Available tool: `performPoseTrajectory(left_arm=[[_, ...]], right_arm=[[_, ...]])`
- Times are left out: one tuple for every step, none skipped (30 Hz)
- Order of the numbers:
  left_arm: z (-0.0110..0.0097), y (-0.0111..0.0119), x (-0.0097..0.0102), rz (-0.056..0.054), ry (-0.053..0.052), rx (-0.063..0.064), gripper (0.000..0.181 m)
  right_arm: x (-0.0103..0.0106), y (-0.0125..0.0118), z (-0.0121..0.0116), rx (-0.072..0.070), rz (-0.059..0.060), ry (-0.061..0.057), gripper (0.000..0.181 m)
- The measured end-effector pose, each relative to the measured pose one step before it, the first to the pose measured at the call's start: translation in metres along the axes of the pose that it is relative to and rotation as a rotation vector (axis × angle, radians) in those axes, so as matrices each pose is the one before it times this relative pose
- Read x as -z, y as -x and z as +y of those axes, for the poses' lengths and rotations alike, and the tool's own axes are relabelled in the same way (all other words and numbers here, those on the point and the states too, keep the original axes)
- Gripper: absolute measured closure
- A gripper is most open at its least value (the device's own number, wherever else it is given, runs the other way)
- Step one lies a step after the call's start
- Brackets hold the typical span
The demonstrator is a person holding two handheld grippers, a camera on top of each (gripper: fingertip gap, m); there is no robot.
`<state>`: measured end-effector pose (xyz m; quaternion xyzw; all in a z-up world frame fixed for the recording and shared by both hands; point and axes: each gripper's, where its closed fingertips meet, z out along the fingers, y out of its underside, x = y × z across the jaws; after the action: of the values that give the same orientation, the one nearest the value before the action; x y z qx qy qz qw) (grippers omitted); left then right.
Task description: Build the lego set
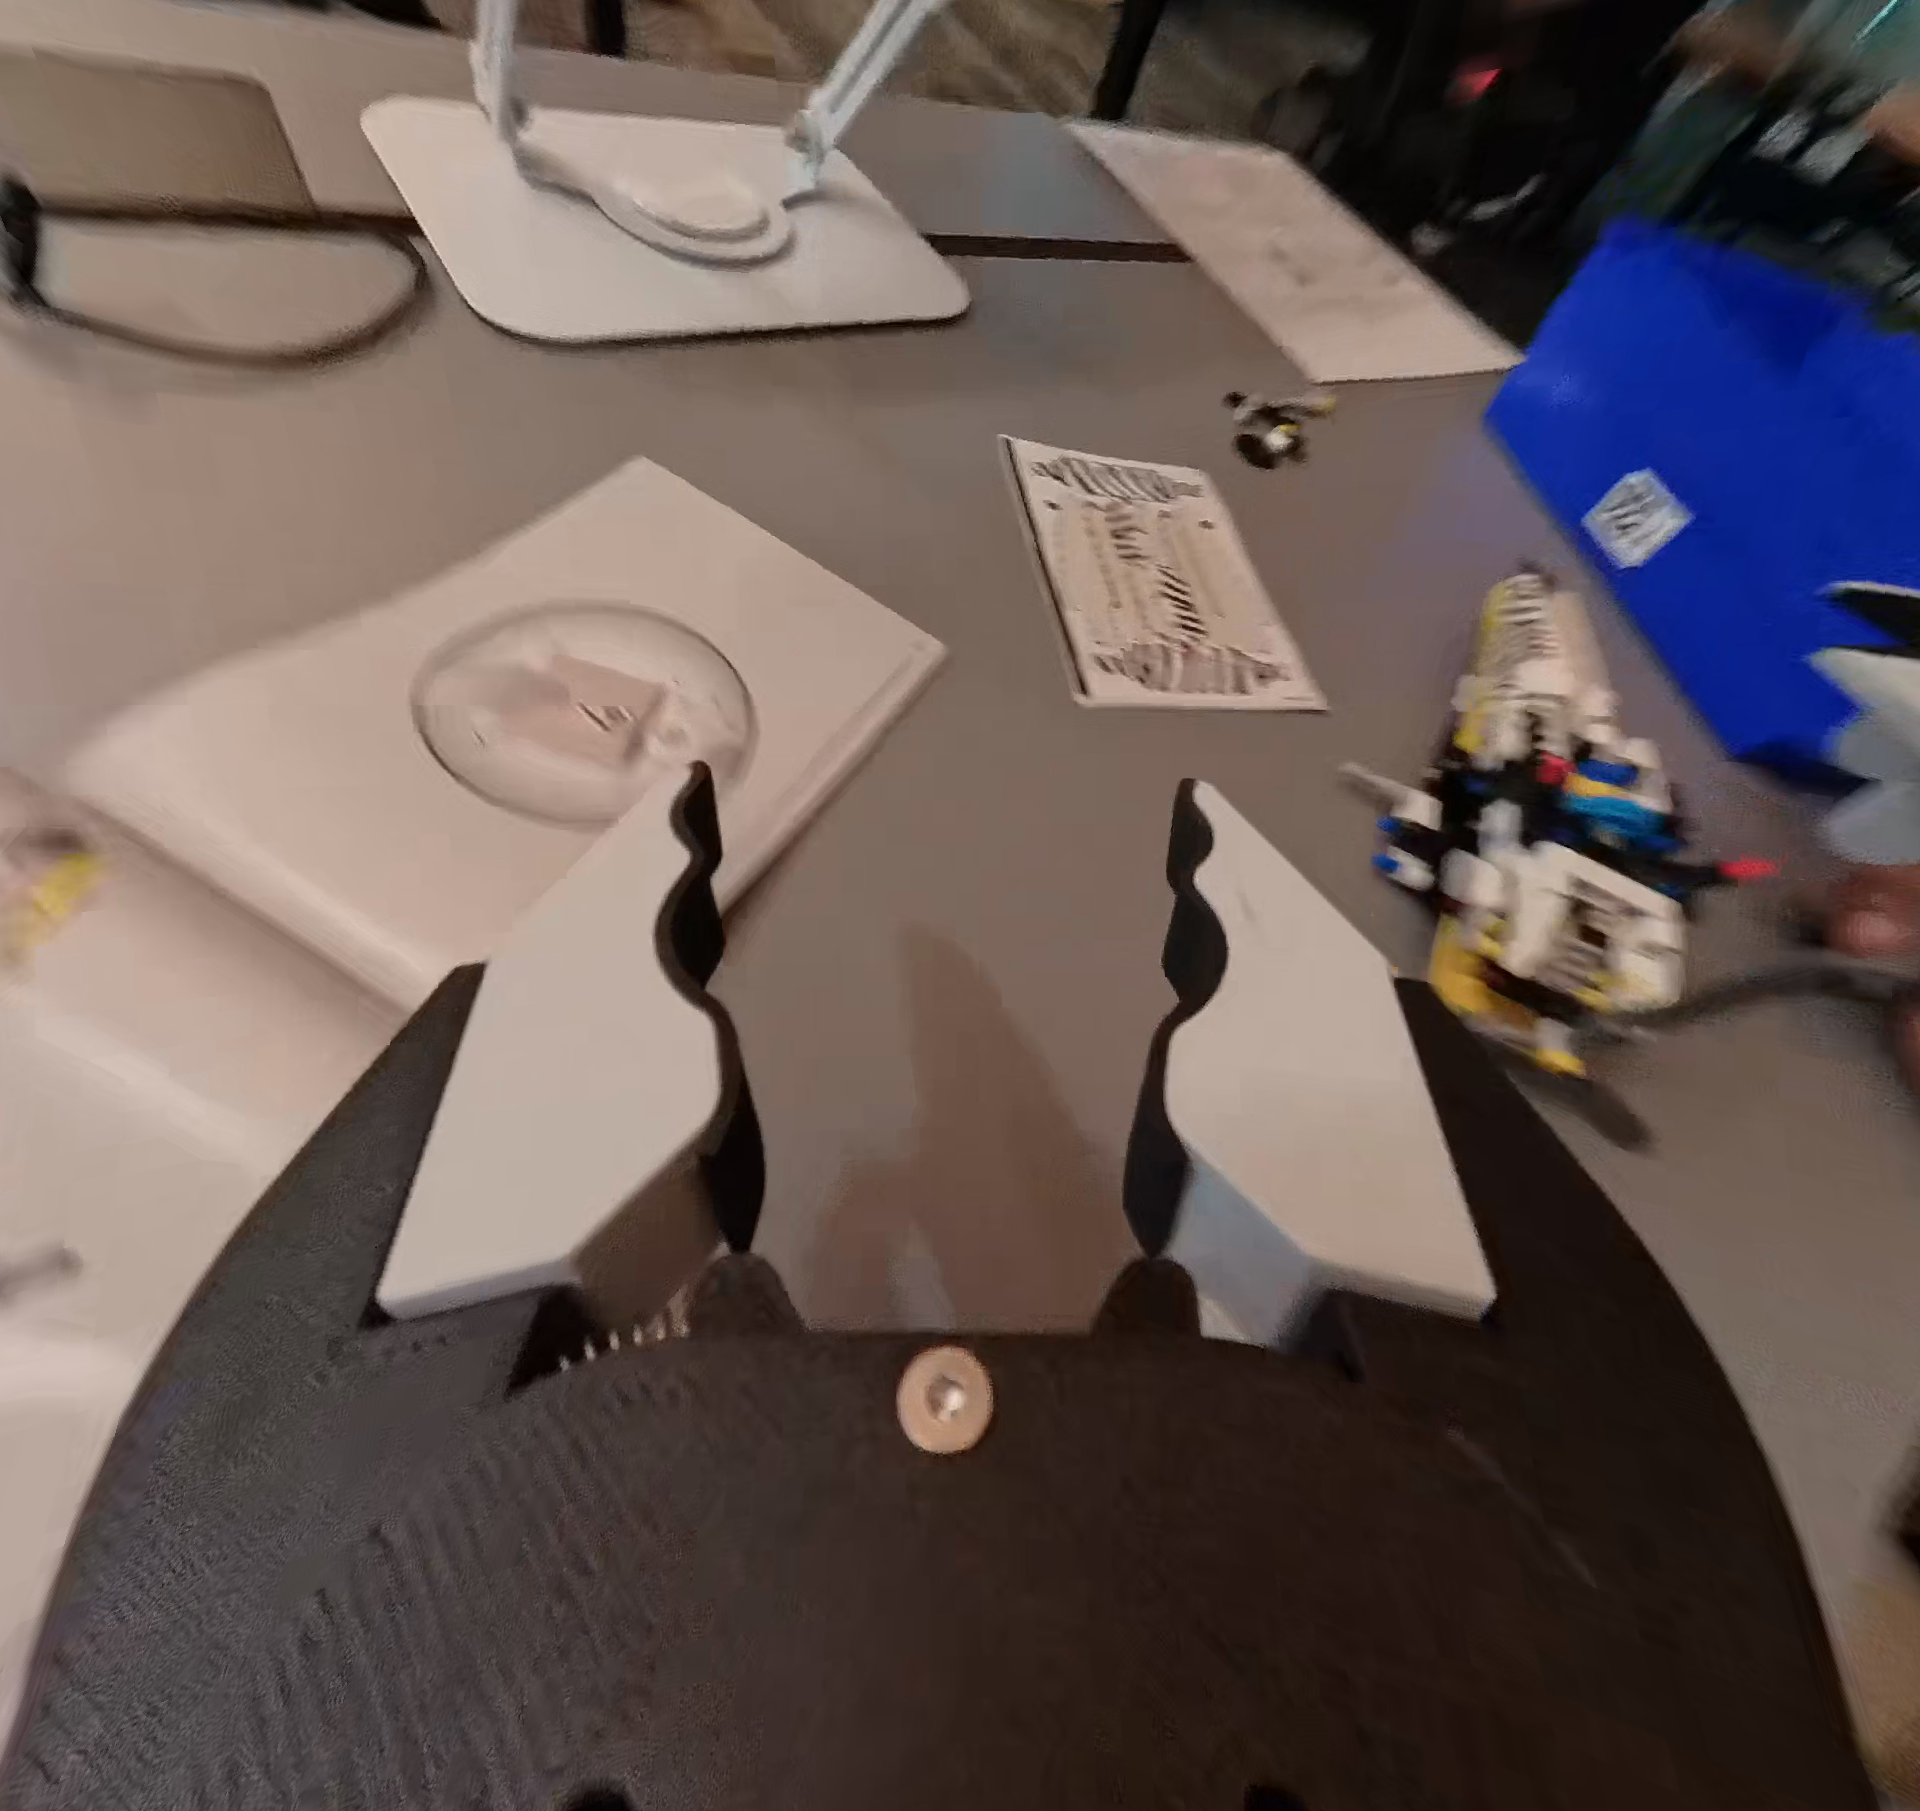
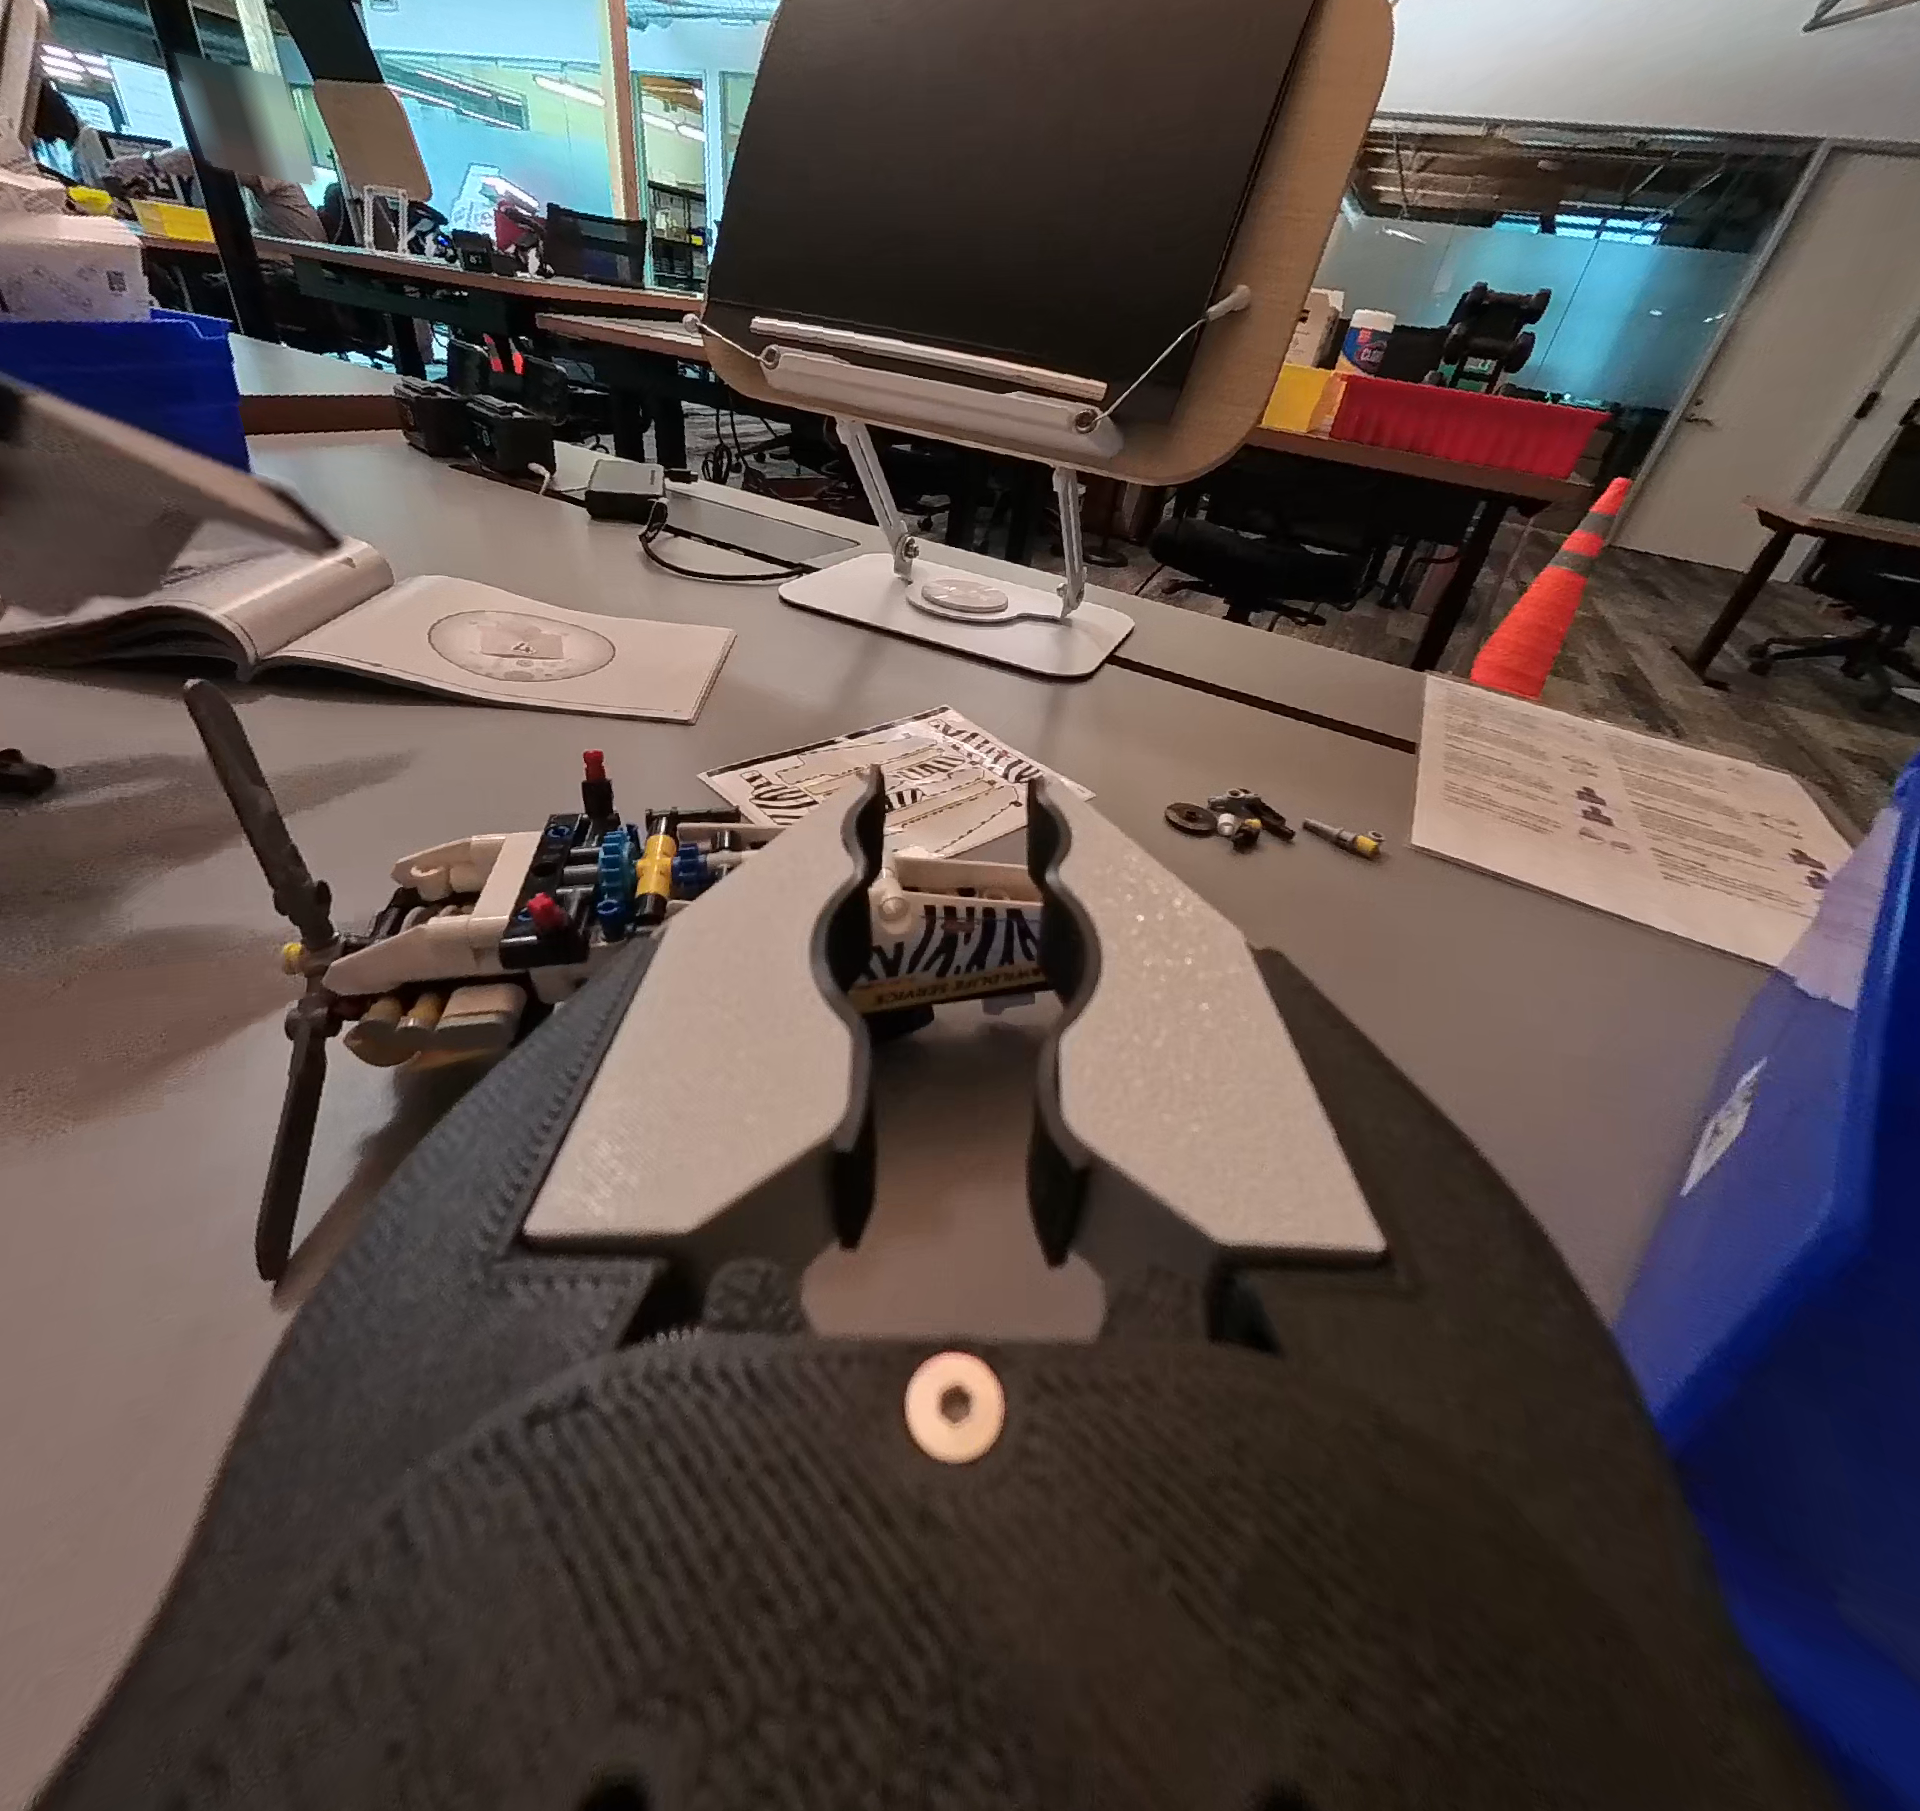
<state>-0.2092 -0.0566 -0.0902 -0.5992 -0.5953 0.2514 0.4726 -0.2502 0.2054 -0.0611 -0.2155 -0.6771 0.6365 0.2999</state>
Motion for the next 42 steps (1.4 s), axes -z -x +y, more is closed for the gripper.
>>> performPoseTrajectory(left_arm=[[-0.00934, 0.00840, -0.01193, -0.0417, 0.0142, -0.0472, 0.093], [-0.00689, 0.00839, -0.01416, -0.0358, 0.0215, -0.0348, 0.091], [-0.00346, 0.00643, -0.01635, -0.0230, 0.0369, -0.0240, 0.089], [-0.00080, 0.00463, -0.01767, -0.0131, 0.0491, -0.0170, 0.084], [0.00123, 0.00416, -0.01750, -0.0133, 0.0565, -0.0127, 0.079], [0.00271, 0.00411, -0.01621, -0.0193, 0.0606, -0.0117, 0.077], [0.00392, 0.00440, -0.01382, -0.0291, 0.0577, -0.0108, 0.090], [0.00480, 0.00512, -0.01074, -0.0407, 0.0505, -0.0090, 0.102], [0.00383, 0.00342, -0.00780, -0.0341, 0.0247, 0.0004, 0.103], [0.00452, -0.00255, -0.00488, 0.0034, 0.0074, -0.0003, 0.105], [0.00265, -0.00524, -0.00021, 0.0271, 0.0024, 0.0116, 0.111], [0.00232, -0.00361, 0.00233, 0.0255, 0.0077, -0.0042, 0.111], [0.00209, 0.00136, 0.00142, -0.0021, -0.0075, -0.0096, 0.109], [0.00097, 0.00063, 0.00030, 0.0042, -0.0235, -0.0091, 0.109], [0.00031, 0.00032, 0.00026, 0.0036, -0.0218, -0.0058, 0.109], [0.00031, 0.00005, 0.00012, -0.0002, -0.0016, -0.0083, 0.109], [0.00034, 0.00005, -0.00004, -0.0024, 0.0101, -0.0051, 0.108], [0.00010, -0.00003, -0.00001, -0.0026, 0.0108, 0.0010, 0.108], [0.00051, -0.00008, 0.00018, -0.0029, 0.0098, -0.0015, 0.107], [0.00039, -0.00018, 0.00014, -0.0034, 0.0038, -0.0018, 0.107], [0.00022, -0.00017, 0.00024, -0.0029, -0.0007, -0.0013, 0.108], [0.00028, -0.00013, 0.00020, -0.0021, -0.0013, -0.0022, 0.108], [0.00014, -0.00007, 0.00005, -0.0009, -0.0008, -0.0019, 0.108], [-0.00010, 0.00000, 0.00006, 0.0001, -0.0002, -0.0002, 0.108], [0.00013, 0.00001, 0.00006, -0.0002, 0.0010, -0.0011, 0.108], [-0.00007, -0.00014, 0.00010, -0.0006, -0.0002, -0.0027, 0.108], [0.00002, -0.00027, 0.00012, -0.0004, -0.0016, -0.0030, 0.109], [-0.00004, -0.00026, 0.00010, -0.0001, -0.0020, -0.0024, 0.110], [-0.00007, -0.00029, 0.00002, 0.0003, -0.0012, -0.0024, 0.110], [0.00002, -0.00028, 0.00007, 0.0004, -0.0006, -0.0014, 0.111], [-0.00010, -0.00042, 0.00008, 0.0008, -0.0005, -0.0013, 0.112], [-0.00007, -0.00054, 0.00002, 0.0011, -0.0011, -0.0020, 0.113], [-0.00010, -0.00061, 0.00004, 0.0014, -0.0019, -0.0017, 0.115], [-0.00012, -0.00061, 0.00003, 0.0011, -0.0020, -0.0011, 0.116], [-0.00011, -0.00067, 0.00004, 0.0016, -0.0019, -0.0011, 0.117], [0.00000, -0.00080, 0.00009, 0.0024, -0.0012, -0.0010, 0.118], [0.00001, -0.00047, 0.00000, 0.0009, 0.0002, 0.0020, 0.119], [-0.00007, -0.00010, 0.00001, 0.0003, 0.0009, 0.0027, 0.119], [0.00005, -0.00005, 0.00003, 0.0001, 0.0003, 0.0019, 0.120], [0.00008, 0.00010, -0.00003, -0.0001, -0.0007, 0.0029, 0.120], [-0.00006, 0.00031, 0.00001, -0.0008, -0.0013, 0.0027, 0.120], [-0.00007, 0.00077, 0.00004, -0.0019, -0.0020, 0.0009, 0.123]], right_arm=[[-0.00007, 0.00025, -0.00001, 0.0021, -0.0003, 0.0003, 0.156], [-0.00001, 0.00029, 0.00006, 0.0023, -0.0001, 0.0001, 0.156], [-0.00003, 0.00031, -0.00008, 0.0026, -0.0005, -0.0002, 0.157], [0.00014, 0.00034, -0.00008, 0.0028, -0.0002, -0.0008, 0.157], [0.00009, 0.00026, -0.00016, 0.0026, 0.0005, -0.0014, 0.157], [0.00023, 0.00019, -0.00018, 0.0022, 0.0003, -0.0016, 0.157], [0.00018, 0.00012, -0.00023, 0.0015, 0.0005, -0.0013, 0.157], [0.00003, -0.00001, -0.00008, 0.0006, 0.0003, -0.0005, 0.157], [-0.00008, 0.00006, 0.00012, -0.0004, -0.0003, 0.0008, 0.157], [-0.00019, 0.00006, 0.00034, -0.0013, -0.0014, 0.0022, 0.156], [-0.00028, 0.00009, 0.00045, -0.0019, -0.0024, 0.0029, 0.156], [-0.00029, 0.00020, 0.00018, -0.0014, -0.0030, 0.0017, 0.156], [-0.00033, 0.00029, 0.00022, -0.0006, -0.0026, 0.0022, 0.156], [-0.00047, 0.00039, 0.00074, -0.0008, -0.0037, 0.0052, 0.157], [-0.00077, 0.00049, 0.00087, -0.0011, -0.0045, 0.0069, 0.157], [-0.00085, 0.00053, 0.00098, 0.0000, -0.0044, 0.0079, 0.157], [-0.00079, 0.00077, 0.00090, 0.0027, -0.0045, 0.0071, 0.157], [-0.00052, 0.00108, 0.00044, 0.0054, -0.0033, 0.0044, 0.157], [-0.00037, 0.00089, 0.00040, 0.0071, -0.0015, 0.0029, 0.157], [-0.00028, 0.00091, 0.00019, 0.0083, -0.0003, 0.0024, 0.157], [-0.00040, 0.00099, 0.00032, 0.0084, -0.0008, 0.0028, 0.157], [-0.00040, 0.00103, 0.00044, 0.0075, -0.0012, 0.0037, 0.157], [-0.00051, 0.00077, 0.00049, 0.0073, -0.0004, 0.0040, 0.158], [-0.00038, 0.00076, 0.00047, 0.0072, -0.0002, 0.0039, 0.158], [-0.00036, 0.00083, 0.00037, 0.0066, -0.0009, 0.0031, 0.158], [-0.00023, 0.00070, 0.00021, 0.0065, -0.0002, 0.0019, 0.158], [-0.00017, 0.00053, 0.00005, 0.0065, 0.0011, 0.0008, 0.158], [0.00005, 0.00046, -0.00016, 0.0057, 0.0010, -0.0004, 0.158], [0.00008, 0.00037, -0.00011, 0.0047, 0.0009, -0.0010, 0.158], [0.00010, 0.00024, -0.00017, 0.0036, 0.0012, -0.0010, 0.159], [0.00011, 0.00011, -0.00012, 0.0023, 0.0008, -0.0011, 0.159], [0.00004, 0.00017, -0.00011, 0.0012, 0.0004, -0.0011, 0.159], [0.00016, -0.00001, -0.00010, 0.0005, 0.0004, -0.0007, 0.159], [0.00001, 0.00000, -0.00013, 0.0001, 0.0005, -0.0009, 0.159], [0.00017, -0.00005, -0.00021, -0.0001, 0.0006, -0.0016, 0.159], [0.00016, -0.00010, -0.00023, 0.0000, 0.0009, -0.0018, 0.159], [0.00016, -0.00012, -0.00022, 0.0002, 0.0009, -0.0017, 0.159], [0.00010, -0.00004, -0.00021, 0.0002, 0.0008, -0.0015, 0.160], [0.00002, -0.00005, -0.00010, 0.0005, 0.0007, -0.0006, 0.160], [-0.00001, 0.00003, 0.00007, 0.0009, 0.0004, 0.0000, 0.160], [0.00006, 0.00008, -0.00004, 0.0011, 0.0004, 0.0001, 0.160], [-0.00002, 0.00012, 0.00003, 0.0015, 0.0005, 0.0000, 0.160]])
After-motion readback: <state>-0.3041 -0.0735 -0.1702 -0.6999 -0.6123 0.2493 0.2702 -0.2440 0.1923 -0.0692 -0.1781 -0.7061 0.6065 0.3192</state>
